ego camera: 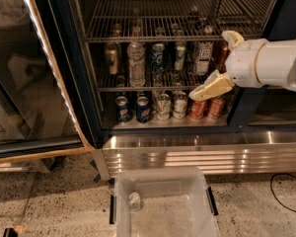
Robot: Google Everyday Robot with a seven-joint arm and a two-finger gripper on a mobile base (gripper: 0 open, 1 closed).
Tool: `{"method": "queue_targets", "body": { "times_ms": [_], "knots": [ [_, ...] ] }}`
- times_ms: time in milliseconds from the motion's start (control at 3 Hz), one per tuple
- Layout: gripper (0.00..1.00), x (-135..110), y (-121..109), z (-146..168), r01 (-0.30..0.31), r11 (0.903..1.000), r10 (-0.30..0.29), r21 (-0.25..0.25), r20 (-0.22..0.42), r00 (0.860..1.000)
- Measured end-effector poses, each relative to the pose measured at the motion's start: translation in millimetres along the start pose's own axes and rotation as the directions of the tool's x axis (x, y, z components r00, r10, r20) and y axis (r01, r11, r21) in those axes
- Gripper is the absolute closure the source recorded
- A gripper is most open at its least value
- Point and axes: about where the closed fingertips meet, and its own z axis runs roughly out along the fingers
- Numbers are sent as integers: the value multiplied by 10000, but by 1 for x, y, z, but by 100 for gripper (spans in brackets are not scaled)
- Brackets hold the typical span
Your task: Pick orange can from middle shelf of fridge
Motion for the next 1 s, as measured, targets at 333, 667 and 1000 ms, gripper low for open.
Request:
{"method": "queue_targets", "body": {
  "times_ms": [333,667,1000],
  "knots": [
    [0,-12,6,18,103,9999,-99,-76,522,9986],
    [0,-30,20,47,-135,9999,143,-69,1391,9902],
    [0,-49,33,69,-475,9988,442,101,2175,9751]
  ]
}}
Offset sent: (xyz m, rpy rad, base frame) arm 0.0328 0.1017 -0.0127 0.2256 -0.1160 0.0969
